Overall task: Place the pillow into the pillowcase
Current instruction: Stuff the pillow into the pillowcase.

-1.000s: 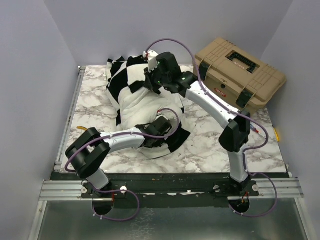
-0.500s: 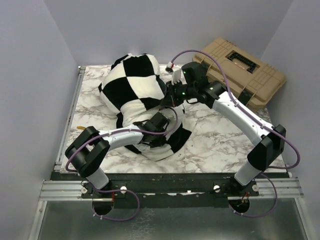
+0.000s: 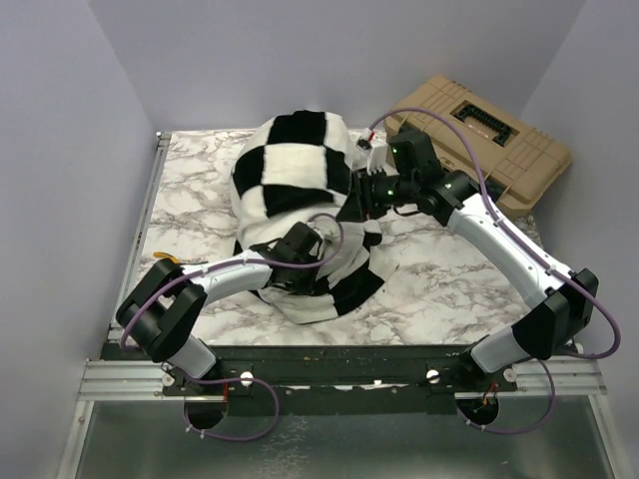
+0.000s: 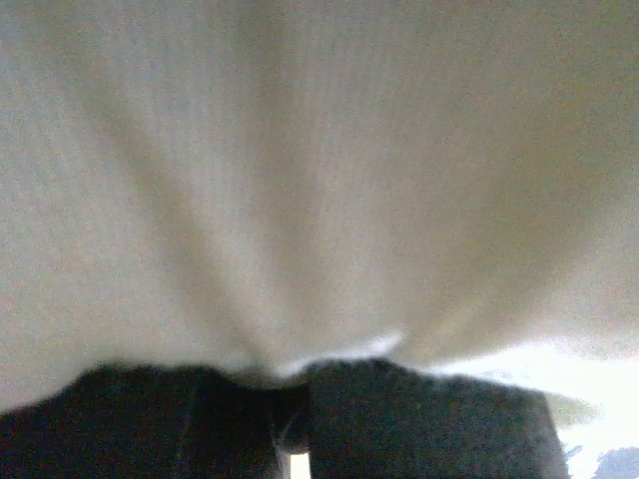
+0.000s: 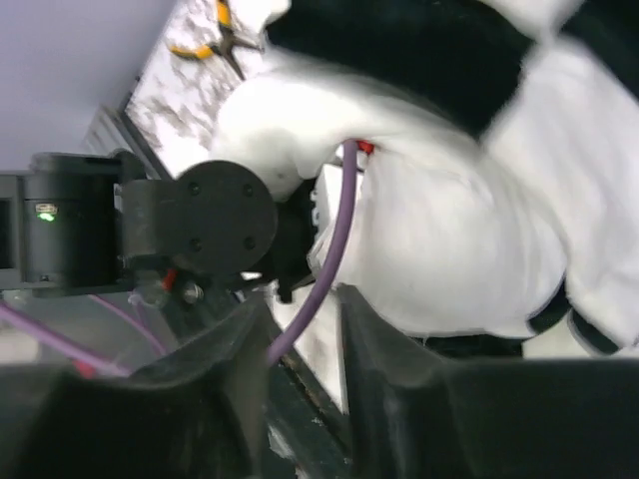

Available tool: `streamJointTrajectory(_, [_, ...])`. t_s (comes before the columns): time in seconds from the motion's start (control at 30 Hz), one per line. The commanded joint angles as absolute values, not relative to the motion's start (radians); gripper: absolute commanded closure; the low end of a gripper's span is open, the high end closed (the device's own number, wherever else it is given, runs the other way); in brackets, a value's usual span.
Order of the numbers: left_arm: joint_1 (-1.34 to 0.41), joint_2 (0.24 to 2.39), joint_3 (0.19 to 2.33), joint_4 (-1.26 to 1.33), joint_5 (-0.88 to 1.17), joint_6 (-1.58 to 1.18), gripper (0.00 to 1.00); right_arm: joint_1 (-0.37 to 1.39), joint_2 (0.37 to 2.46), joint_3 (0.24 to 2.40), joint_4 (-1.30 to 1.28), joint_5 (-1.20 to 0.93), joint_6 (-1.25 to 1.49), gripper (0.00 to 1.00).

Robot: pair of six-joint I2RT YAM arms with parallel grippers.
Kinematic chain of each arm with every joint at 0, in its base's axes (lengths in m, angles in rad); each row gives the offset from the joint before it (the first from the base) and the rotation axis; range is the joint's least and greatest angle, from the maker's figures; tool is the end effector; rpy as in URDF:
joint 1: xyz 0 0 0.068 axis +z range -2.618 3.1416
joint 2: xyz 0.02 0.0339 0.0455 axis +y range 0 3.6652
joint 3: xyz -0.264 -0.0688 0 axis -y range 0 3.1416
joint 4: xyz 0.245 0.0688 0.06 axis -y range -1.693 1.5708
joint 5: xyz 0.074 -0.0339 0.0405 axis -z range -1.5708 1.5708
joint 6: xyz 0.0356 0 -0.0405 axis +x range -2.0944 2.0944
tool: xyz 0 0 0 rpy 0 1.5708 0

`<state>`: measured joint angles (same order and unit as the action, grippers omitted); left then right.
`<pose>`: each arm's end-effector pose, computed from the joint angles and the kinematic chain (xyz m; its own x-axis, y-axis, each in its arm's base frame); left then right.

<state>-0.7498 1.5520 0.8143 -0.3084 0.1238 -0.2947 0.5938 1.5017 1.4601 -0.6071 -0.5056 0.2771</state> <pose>0.2103 -0.2018 0.1625 -0.8156 0.3657 -0.4483 0.5065 0.8259 -0.2478 0.2662 0.2005 0.3631 -0.7031 -0.1858 -0.6864 -0.6415 0.5822 0.4994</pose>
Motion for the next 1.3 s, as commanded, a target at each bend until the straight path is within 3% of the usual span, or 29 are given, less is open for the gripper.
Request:
streamJointTrajectory(0.0, [-0.662, 1.518, 0.747, -0.443, 0.126, -0.538, 1.0, 0.594, 1.524, 1.61, -0.647, -0.454, 0.317, 0.5])
streamJointTrajectory(0.07, [-0.661, 1.481, 0.742, -0.444, 0.137, -0.55, 1.0, 0.594, 1.566, 1.658, -0.641, -0.394, 0.314, 0.36])
streamJointTrajectory(0.2, [-0.661, 1.427, 0.729, -0.453, 0.16, -0.587, 1.0, 0.594, 1.603, 1.644, -0.613, -0.287, 0.278, 0.19])
streamJointTrajectory(0.67, [-0.665, 1.441, 0.644, -0.456, 0.199, -0.661, 1.0, 0.602, 1.903, 1.731, -0.497, -0.299, 0.159, 0.15])
streamJointTrajectory(0.73, [-0.666, 1.456, 0.644, -0.456, 0.195, -0.657, 1.0, 0.611, 1.923, 1.738, -0.459, -0.334, 0.153, 0.23])
streamJointTrajectory(0.77, [-0.666, 1.462, 0.648, -0.456, 0.193, -0.657, 1.0, 0.618, 1.936, 1.748, -0.456, -0.348, 0.142, 0.32])
streamJointTrajectory(0.8, [-0.666, 1.469, 0.653, -0.456, 0.192, -0.655, 1.0, 0.628, 1.946, 1.765, -0.462, -0.347, 0.132, 0.46])
streamJointTrajectory(0.83, [-0.667, 1.476, 0.659, -0.456, 0.19, -0.654, 1.0, 0.631, 1.949, 1.78, -0.472, -0.344, 0.128, 0.68])
streamJointTrajectory(0.87, [-0.667, 1.484, 0.667, -0.456, 0.188, -0.654, 1.0, 0.632, 1.942, 1.789, -0.476, -0.345, 0.136, 0.83])
streamJointTrajectory(0.93, [-0.666, 1.499, 0.684, -0.456, 0.176, -0.655, 1.0, 0.631, 1.903, 1.791, -0.477, -0.316, 0.162, 0.99])
streamJointTrajectory(1.27, [-0.667, 1.597, 0.818, -0.471, 0.039, -0.662, 1.0, 0.591, 1.682, 1.782, -0.66, -0.532, 0.316, 1.0])
